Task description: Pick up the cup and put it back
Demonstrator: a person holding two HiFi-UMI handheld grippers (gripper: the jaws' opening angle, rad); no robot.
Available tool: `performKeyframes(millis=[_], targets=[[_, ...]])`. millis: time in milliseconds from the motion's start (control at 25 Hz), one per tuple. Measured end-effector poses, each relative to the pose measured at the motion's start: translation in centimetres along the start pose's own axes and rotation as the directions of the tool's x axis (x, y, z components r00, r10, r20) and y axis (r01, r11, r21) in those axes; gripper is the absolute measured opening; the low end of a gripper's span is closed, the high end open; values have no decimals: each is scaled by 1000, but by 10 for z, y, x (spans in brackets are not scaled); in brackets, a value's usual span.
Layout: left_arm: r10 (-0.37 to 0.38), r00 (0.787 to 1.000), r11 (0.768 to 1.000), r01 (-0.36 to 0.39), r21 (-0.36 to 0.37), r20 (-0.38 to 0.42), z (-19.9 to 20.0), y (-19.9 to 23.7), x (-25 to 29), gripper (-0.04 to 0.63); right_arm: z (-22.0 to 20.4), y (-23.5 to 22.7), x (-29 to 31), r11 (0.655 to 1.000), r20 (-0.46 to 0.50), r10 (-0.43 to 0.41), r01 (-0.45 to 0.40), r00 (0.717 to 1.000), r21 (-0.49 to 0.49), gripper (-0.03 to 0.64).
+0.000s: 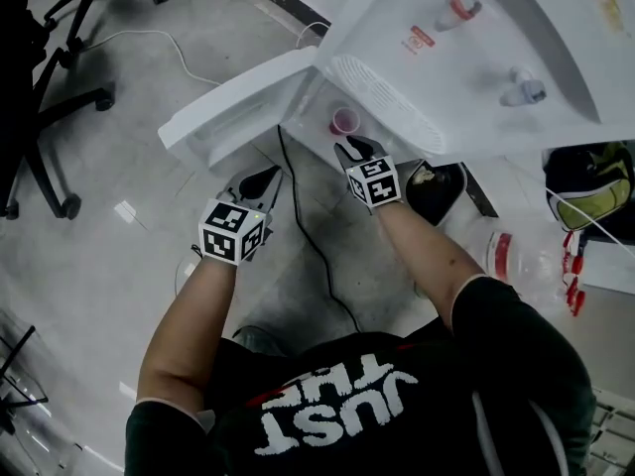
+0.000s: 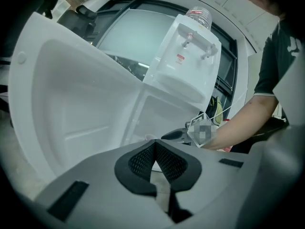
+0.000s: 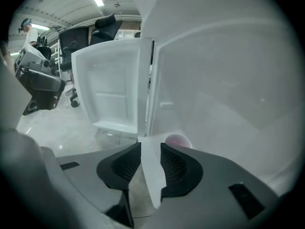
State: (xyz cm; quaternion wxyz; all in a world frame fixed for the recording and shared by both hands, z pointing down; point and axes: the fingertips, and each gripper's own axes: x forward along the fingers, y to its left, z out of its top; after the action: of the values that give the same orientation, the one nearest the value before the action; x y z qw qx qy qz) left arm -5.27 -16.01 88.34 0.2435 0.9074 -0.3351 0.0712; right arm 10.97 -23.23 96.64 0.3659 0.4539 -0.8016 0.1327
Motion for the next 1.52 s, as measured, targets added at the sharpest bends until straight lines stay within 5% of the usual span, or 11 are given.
performKeyframes(millis=[520,840,1240,1520], targets=[[69,997,997,-69,-17,-36,-15,14,-9,3,-11,-10,52,986,-90,9,-24,996,-168,179],[87,995,996,-87,-11,-49,-17,15,-2,3,-12,-18,71,988,-116,20,-37,993,-149,181],[92,995,996,-92,0,-48,-17,14,4,3,-22,-15,76,968,-186,26,-71,982,-240,57],[87,996,996,-87,4,-29,-6,11,7,3,-3,3,51,982,-149,92,-114,985,-150,49]])
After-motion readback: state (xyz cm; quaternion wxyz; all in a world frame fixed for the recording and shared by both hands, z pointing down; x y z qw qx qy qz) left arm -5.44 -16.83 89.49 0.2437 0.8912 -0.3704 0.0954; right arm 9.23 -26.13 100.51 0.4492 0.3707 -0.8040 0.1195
